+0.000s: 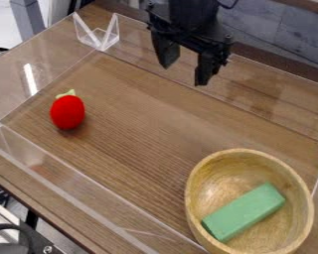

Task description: Put the green stick in the brown bowl

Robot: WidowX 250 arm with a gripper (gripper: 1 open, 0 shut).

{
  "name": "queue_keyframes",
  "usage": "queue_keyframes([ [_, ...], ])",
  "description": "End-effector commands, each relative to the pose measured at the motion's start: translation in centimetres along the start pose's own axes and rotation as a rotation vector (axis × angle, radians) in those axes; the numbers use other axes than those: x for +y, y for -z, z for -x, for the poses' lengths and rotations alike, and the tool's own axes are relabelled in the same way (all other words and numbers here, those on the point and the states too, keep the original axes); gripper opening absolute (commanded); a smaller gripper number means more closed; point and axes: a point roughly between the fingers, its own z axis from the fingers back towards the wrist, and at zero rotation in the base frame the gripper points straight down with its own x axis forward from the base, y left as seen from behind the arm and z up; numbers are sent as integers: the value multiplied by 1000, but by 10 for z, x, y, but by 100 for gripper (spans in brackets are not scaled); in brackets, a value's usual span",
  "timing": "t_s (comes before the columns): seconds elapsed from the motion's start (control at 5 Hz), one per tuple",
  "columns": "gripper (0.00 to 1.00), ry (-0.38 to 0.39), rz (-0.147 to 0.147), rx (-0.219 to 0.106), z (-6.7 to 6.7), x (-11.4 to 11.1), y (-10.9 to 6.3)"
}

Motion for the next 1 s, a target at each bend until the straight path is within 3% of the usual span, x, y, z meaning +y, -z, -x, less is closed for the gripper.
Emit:
queue_keyframes([
  [0.0,100,-8,9,-62,-19,19,-4],
  [0.4,100,-65,55,-120,-37,24,15],
  [0.8,100,25,102,-149,-39,31,-19],
])
